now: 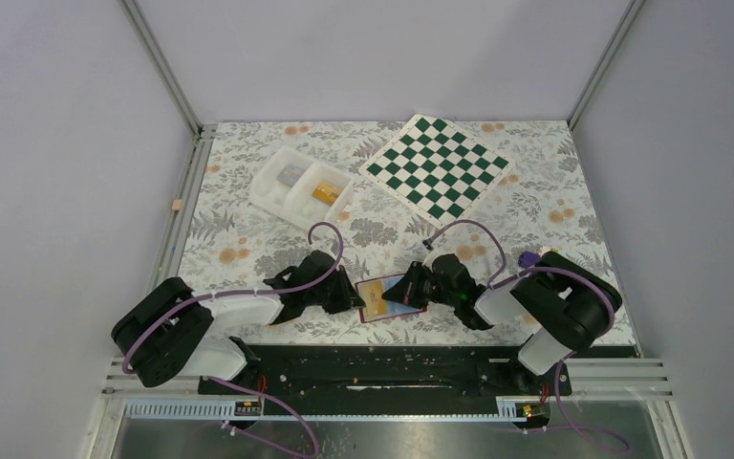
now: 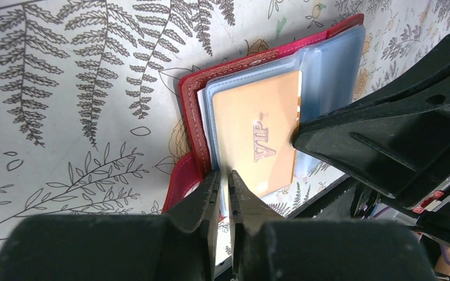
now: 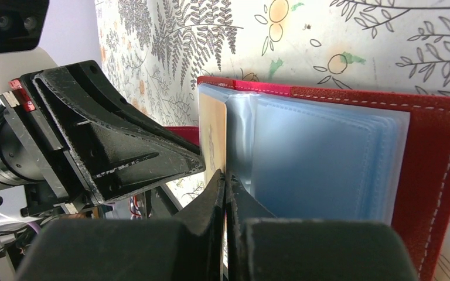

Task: Take the credit cards out of the card holder
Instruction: Remove the credit card from the card holder.

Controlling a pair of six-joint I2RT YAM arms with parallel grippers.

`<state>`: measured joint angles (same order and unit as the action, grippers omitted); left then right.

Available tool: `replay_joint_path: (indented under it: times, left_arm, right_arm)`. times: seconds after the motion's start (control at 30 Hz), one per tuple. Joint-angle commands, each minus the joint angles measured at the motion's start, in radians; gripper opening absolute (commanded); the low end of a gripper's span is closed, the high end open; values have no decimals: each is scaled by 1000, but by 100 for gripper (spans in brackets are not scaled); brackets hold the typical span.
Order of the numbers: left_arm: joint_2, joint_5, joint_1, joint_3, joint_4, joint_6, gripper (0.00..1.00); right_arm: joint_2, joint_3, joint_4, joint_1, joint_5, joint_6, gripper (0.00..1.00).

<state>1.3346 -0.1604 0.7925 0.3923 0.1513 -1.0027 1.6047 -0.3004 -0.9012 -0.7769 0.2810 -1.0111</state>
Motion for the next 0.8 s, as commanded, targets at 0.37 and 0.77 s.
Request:
replay_joint_path:
  times: [0.37, 0.77]
  left_arm:
    - [80, 70, -16, 11, -120, 1, 9]
    - [114, 85, -23, 9, -124, 3, 9]
  right_arm:
    - [-64, 31, 5, 56, 59, 20, 0]
    - [-86, 67, 11, 96, 53, 21, 0]
